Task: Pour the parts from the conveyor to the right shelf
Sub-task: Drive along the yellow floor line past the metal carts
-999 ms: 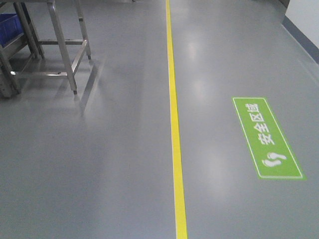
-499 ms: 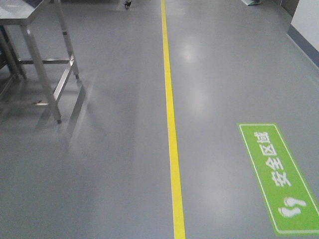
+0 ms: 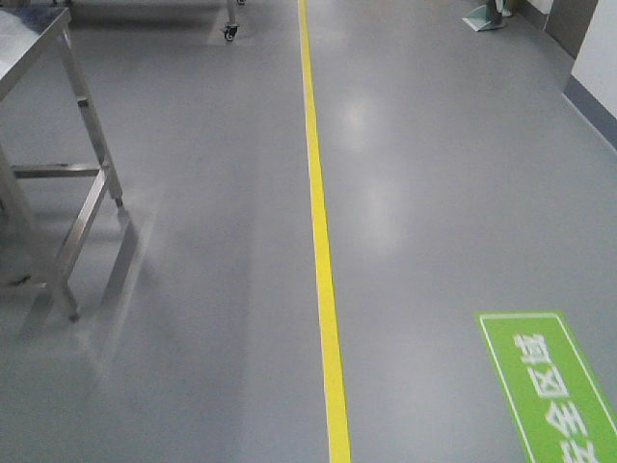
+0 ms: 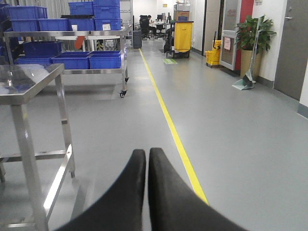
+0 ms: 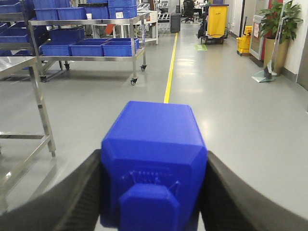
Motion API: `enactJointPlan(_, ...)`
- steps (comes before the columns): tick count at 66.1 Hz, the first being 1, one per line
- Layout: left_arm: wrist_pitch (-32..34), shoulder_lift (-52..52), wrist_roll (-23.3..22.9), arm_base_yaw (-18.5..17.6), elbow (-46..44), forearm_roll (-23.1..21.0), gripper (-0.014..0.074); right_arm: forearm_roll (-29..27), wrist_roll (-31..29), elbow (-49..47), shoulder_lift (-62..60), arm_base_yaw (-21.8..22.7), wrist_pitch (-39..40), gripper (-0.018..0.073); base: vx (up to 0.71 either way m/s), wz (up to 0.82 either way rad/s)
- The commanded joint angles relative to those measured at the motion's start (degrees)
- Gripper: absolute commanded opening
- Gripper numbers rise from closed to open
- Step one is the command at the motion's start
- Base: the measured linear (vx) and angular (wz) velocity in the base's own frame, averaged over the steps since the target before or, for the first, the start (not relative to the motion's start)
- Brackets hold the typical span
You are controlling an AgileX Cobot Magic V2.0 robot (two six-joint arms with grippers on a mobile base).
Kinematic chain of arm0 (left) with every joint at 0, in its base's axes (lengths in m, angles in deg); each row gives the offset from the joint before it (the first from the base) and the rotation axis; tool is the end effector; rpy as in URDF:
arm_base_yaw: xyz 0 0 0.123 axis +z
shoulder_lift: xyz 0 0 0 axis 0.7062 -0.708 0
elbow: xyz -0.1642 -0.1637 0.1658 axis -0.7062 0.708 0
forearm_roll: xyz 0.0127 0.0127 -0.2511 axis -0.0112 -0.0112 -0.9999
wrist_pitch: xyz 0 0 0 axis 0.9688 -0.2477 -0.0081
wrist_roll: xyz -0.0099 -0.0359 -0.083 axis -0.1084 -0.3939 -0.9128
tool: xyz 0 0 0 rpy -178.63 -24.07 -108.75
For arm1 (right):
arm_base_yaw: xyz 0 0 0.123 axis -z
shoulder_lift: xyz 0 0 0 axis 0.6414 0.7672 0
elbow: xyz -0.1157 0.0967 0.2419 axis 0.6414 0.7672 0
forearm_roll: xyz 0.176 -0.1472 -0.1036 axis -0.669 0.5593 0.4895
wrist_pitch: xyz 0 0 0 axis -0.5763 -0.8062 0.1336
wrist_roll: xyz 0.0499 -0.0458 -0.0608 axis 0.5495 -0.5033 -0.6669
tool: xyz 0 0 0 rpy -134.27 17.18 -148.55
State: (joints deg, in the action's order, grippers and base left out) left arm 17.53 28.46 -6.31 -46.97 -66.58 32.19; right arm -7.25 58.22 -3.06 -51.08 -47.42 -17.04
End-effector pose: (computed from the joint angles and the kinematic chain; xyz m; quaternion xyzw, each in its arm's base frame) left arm 0.0566 -0.0017 0.1955 0.0078 0.7172 -0.0154 0.6966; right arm 0.0261 0.0021 0.2750 -0.0403 0.7355 0.0426 0.6749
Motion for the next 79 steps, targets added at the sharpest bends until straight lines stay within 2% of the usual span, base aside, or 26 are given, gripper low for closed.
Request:
enactJointPlan(1,4.5,0.7,-0.4,0.1,-1.1,-0.4,-0.0006,0.3,-0.3,-1.5,0.5,0.3,4.8,-0.0005,0.82,0.00)
enactJointPlan(79,4.5,0.7,-0.4,0.1,-1.1,-0.4,-0.0006,0.3,-0.3,-1.5,0.5,0.3,4.6,-0.0005,0.79,0.04)
